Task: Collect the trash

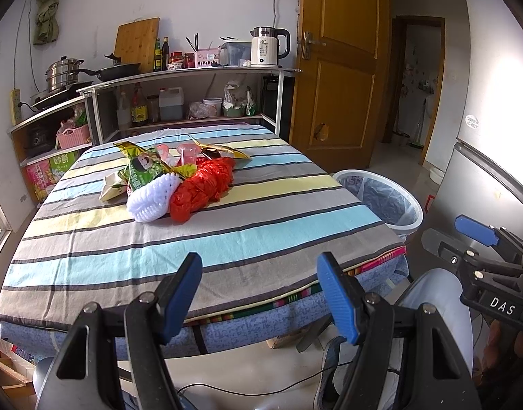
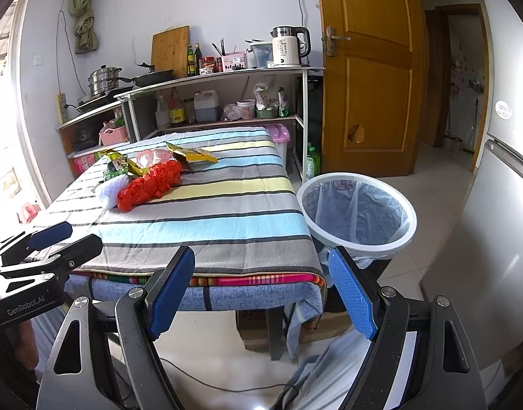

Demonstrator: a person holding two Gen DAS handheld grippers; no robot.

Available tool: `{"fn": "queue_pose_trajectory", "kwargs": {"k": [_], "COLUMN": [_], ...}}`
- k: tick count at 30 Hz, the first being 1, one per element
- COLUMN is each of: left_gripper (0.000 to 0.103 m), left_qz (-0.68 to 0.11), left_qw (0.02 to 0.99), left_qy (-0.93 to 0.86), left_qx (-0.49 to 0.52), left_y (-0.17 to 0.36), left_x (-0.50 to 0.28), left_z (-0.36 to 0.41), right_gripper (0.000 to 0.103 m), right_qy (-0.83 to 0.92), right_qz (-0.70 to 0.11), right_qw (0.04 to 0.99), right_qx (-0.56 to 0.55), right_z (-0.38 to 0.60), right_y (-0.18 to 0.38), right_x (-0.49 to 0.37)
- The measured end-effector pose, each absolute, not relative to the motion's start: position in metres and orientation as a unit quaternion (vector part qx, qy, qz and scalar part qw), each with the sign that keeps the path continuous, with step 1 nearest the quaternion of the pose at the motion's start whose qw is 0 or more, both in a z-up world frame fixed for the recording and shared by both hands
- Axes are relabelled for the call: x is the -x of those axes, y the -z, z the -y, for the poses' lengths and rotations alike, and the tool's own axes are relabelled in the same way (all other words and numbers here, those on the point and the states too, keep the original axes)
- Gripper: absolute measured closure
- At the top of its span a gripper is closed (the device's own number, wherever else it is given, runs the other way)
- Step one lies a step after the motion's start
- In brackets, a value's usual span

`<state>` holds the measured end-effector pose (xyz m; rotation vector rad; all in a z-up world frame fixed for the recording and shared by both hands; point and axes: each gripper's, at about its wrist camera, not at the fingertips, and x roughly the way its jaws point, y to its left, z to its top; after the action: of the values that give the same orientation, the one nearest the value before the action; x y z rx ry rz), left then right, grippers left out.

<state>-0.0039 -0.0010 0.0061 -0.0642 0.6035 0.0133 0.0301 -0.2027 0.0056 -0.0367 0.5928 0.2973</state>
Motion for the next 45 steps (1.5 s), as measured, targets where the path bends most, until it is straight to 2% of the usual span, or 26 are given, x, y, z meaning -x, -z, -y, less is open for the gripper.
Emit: {"fn": "queue_pose_trajectory", "kwargs": {"k": [45], "left_gripper": [0.031], "left_qz": [-0.293], "left_qw": [0.956], "left_qy": [-0.006], "left_qx": [0.034], "left_y": [-0.0071], "left_x": [0.0070], "left_z": [-0.0022], "right_gripper": [0.022], "right_qy": [-0.147], "right_qz": [-0.290], "right_qw": [0.946], "right_qx": [0.020], "right_z": [0.2010], "right_y": [-0.0065], "right_x": [-0.0269]}}
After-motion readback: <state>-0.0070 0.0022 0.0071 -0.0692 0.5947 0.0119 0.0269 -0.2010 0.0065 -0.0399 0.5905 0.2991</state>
